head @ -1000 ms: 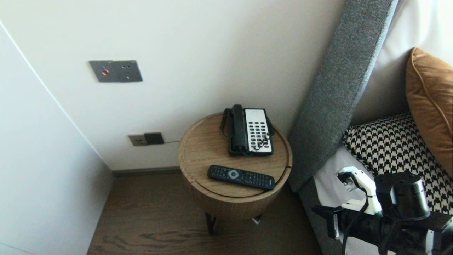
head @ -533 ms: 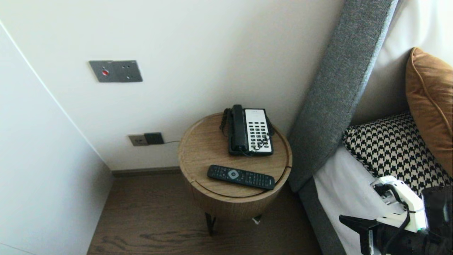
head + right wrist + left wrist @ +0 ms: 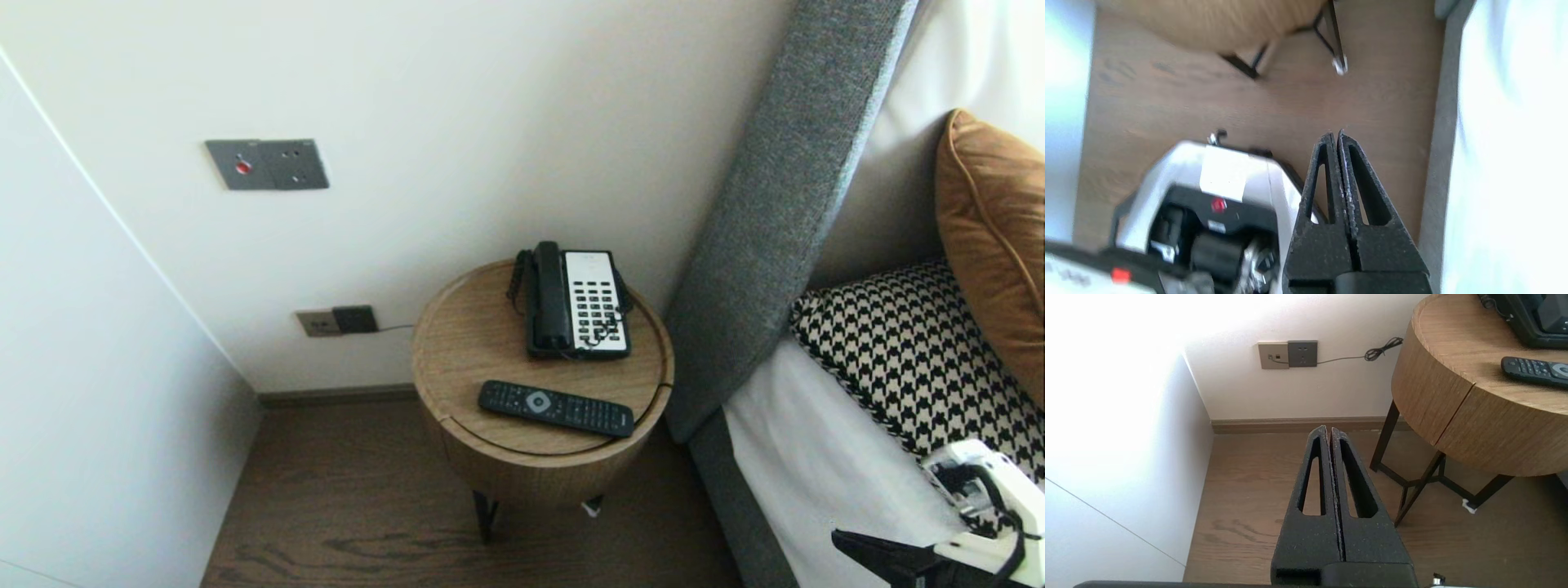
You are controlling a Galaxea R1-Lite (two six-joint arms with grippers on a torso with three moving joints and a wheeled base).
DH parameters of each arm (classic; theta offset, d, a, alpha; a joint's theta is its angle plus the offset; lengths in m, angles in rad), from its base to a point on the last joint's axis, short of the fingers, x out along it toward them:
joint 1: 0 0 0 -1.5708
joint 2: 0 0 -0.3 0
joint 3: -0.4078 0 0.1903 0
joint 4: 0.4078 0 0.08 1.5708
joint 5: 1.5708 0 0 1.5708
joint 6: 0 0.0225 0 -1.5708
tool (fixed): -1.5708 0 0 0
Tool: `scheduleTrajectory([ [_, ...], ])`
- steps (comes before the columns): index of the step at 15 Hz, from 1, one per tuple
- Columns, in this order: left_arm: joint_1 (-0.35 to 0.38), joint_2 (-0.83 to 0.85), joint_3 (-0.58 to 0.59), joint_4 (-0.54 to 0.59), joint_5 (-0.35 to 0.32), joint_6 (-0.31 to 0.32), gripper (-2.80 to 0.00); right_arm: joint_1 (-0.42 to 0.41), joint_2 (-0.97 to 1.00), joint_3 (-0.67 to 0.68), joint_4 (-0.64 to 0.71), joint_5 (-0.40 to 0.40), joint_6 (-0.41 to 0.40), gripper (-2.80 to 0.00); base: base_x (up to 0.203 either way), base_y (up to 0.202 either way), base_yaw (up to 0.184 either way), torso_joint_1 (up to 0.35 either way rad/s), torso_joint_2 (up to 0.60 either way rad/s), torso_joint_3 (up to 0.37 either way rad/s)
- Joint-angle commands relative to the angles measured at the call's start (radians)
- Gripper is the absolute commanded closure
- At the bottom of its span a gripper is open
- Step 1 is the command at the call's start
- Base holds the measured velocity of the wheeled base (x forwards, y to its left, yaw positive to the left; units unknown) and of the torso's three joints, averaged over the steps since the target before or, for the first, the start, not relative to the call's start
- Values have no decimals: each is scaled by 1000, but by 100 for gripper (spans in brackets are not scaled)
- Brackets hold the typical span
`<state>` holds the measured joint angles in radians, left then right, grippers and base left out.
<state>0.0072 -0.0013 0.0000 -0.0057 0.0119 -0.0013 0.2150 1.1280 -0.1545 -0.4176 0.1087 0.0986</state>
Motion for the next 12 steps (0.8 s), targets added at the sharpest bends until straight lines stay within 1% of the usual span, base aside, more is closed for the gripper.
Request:
scheduleTrajectory([
  [1, 0, -2, 0, 0, 0, 0, 0, -26, -76, 13, 46, 5, -6, 0, 0, 0, 0, 0, 0, 0],
  [4, 0, -2, 0, 0, 0, 0, 0, -49, -140, 14, 103, 23, -20, 0, 0, 0, 0, 0, 0, 0],
  [8, 0, -2, 0, 0, 0, 0, 0, -62, -274, 32, 211, 23, -75, 0, 0, 0, 0, 0, 0, 0],
  [10, 0, -2, 0, 0, 0, 0, 0, -106, -317, 71, 221, 25, -112, 0, 0, 0, 0, 0, 0, 0],
  [12, 0, -2, 0, 0, 0, 0, 0, -125, -353, 98, 221, 28, -124, 0, 0, 0, 0, 0, 0, 0],
])
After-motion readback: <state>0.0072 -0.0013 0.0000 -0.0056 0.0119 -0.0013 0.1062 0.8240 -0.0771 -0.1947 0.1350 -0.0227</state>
